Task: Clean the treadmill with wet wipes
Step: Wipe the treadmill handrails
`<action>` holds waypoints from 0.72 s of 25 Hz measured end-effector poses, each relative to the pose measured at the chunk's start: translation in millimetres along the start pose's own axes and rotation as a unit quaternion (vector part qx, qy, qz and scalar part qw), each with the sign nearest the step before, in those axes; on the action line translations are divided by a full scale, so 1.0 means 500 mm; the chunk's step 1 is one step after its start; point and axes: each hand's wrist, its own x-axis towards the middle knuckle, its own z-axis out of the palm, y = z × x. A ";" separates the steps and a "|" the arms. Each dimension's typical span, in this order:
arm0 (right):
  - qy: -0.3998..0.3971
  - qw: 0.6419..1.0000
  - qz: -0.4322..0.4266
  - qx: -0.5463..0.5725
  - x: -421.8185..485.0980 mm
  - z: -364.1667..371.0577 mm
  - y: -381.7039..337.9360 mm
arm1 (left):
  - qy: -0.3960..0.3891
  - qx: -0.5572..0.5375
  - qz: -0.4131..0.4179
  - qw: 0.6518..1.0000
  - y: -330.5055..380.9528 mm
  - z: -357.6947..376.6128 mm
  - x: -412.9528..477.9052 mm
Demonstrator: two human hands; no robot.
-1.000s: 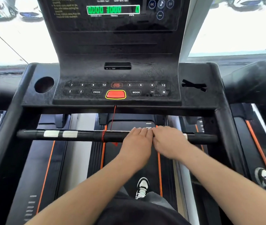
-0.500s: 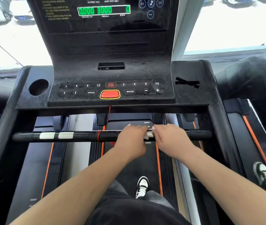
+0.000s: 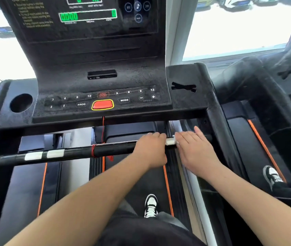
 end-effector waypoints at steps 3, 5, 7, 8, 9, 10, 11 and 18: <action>-0.130 0.991 0.011 0.001 0.071 -0.051 -0.021 | -0.105 -0.022 -0.034 0.994 0.007 -0.044 0.047; -0.211 0.974 0.046 0.067 0.107 -0.069 -0.033 | -0.102 0.004 -0.037 0.994 0.013 -0.040 0.041; -0.284 0.946 0.093 0.126 0.137 -0.082 -0.040 | -0.011 0.032 -0.026 0.999 0.009 -0.008 0.017; -0.293 0.941 0.099 0.138 0.145 -0.085 -0.041 | 0.051 0.033 -0.010 0.998 0.000 0.009 0.001; -0.289 0.942 0.098 0.135 0.145 -0.086 -0.043 | 0.104 0.025 0.010 0.994 -0.016 0.022 -0.017; -0.256 0.957 0.081 0.112 0.135 -0.077 -0.046 | 0.141 0.005 0.027 0.990 -0.034 0.029 -0.036; -0.197 0.975 0.056 0.082 0.117 -0.064 -0.053 | 0.178 -0.022 0.040 0.983 -0.053 0.037 -0.055; 0.107 0.993 0.000 0.045 -0.005 0.064 -0.068 | 0.222 -0.299 0.000 0.928 0.009 0.139 -0.161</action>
